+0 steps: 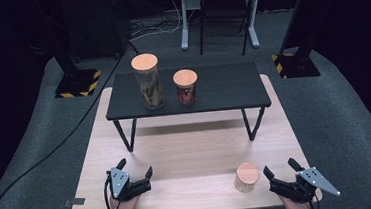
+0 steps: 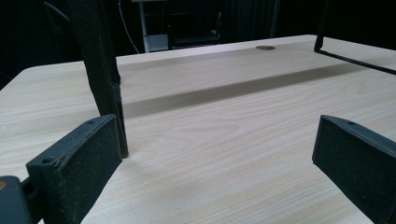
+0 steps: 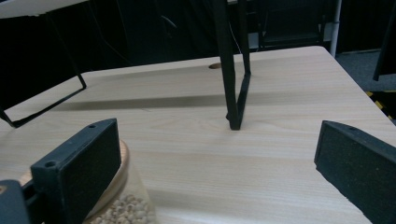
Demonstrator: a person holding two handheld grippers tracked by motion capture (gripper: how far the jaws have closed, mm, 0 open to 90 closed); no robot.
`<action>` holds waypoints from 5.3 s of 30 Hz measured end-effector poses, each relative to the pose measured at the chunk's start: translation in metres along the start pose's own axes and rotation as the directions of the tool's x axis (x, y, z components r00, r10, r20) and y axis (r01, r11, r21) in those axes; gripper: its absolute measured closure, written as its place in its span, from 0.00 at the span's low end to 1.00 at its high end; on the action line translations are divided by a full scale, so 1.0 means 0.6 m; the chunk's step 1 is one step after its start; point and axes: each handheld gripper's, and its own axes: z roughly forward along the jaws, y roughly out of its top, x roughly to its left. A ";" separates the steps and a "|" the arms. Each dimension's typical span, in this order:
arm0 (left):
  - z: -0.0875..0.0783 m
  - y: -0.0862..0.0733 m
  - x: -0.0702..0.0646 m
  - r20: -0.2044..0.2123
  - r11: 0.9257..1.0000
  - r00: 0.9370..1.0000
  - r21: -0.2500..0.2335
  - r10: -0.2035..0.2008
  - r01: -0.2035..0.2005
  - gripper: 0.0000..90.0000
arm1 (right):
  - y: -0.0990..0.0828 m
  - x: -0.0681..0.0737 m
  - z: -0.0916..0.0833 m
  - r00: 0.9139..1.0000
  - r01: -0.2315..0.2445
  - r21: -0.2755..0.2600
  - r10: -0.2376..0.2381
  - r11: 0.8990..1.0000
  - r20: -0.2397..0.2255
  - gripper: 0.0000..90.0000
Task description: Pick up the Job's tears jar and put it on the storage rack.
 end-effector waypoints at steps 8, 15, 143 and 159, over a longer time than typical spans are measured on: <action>0.000 0.000 0.000 0.001 1.000 1.000 0.001 0.002 -0.002 0.01 | 0.003 0.014 -0.008 0.999 0.000 -0.013 -0.001 1.000 -0.041 0.00; 0.000 0.000 0.000 0.000 1.000 1.000 0.000 0.002 -0.002 0.01 | -0.001 0.030 -0.015 0.998 0.027 -0.001 -0.027 1.000 -0.060 0.00; -0.002 -0.001 0.001 0.006 1.000 1.000 -0.006 -0.005 0.005 0.01 | -0.032 0.112 0.053 0.973 0.201 0.169 -0.177 0.965 -0.145 0.25; -0.001 -0.001 0.001 0.005 1.000 1.000 -0.005 -0.004 0.004 0.01 | -0.004 0.122 0.040 0.972 0.196 0.112 -0.178 0.974 -0.155 0.25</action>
